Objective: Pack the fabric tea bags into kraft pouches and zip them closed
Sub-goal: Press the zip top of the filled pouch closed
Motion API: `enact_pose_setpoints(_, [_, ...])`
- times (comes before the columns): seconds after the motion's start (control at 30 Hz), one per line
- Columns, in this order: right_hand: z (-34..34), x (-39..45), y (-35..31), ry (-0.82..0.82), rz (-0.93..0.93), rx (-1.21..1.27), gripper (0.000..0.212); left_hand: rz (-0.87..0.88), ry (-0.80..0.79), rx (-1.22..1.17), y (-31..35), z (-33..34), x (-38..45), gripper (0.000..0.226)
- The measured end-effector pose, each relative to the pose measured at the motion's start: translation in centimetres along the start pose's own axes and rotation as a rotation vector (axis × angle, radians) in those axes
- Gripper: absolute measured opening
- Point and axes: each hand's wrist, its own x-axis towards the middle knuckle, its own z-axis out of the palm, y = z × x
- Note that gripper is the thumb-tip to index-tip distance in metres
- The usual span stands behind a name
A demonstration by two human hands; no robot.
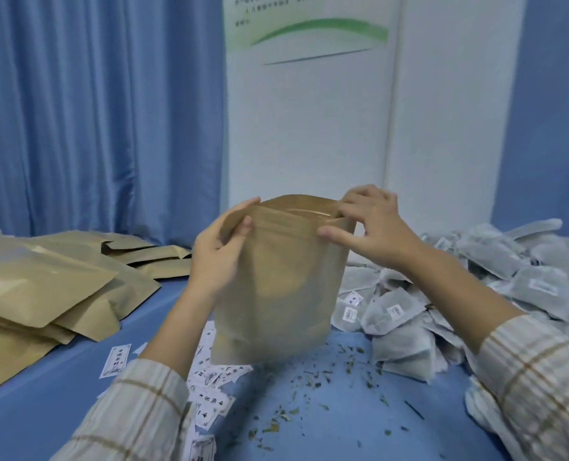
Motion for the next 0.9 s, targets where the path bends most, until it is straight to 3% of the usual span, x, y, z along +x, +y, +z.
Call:
enact_pose_setpoints(0.1, [-1.3,0.1,1.0,0.037,0.146,0.233,0.046,-0.109,0.044,-0.036,0.0,0.6,1.1,0.014])
enact_pose_setpoints(0.2, [-1.6,-0.1,1.5,0.096,0.312,0.555,0.045,-0.209,0.092,-0.032,-0.4,1.6,1.7,0.032])
enact_pose_setpoints(0.3, [-1.3,-0.8,2.9,0.142,0.463,0.802,0.053,-0.263,0.136,-0.148,-0.8,3.0,2.0,0.018])
enact_pose_setpoints(0.37, [-1.0,-1.5,3.9,0.143,0.524,0.942,0.047,-0.319,0.173,-0.198,-1.2,3.5,2.1,0.017])
enact_pose_setpoints(0.47, [-0.5,-2.3,4.7,0.149,0.606,0.969,0.031,-0.364,0.133,-0.196,-1.8,3.9,2.0,0.019])
enact_pose_setpoints(0.6, [0.0,-3.4,6.0,0.242,0.759,1.062,0.019,-0.412,0.16,-0.22,-2.4,4.3,2.2,0.039])
enact_pose_setpoints(0.73, [0.5,-4.3,6.4,0.224,0.821,1.049,0.004,-0.434,0.185,-0.198,-3.3,5.3,2.1,0.031])
enact_pose_setpoints(0.87, [-0.3,-4.1,6.8,0.074,0.751,1.057,0.014,-0.423,0.197,-0.166,-3.7,6.3,1.5,0.026])
enact_pose_setpoints(0.9, [-0.4,-4.0,7.0,0.051,0.732,1.03,0.026,-0.42,0.198,-0.161,-3.8,6.3,1.4,0.028])
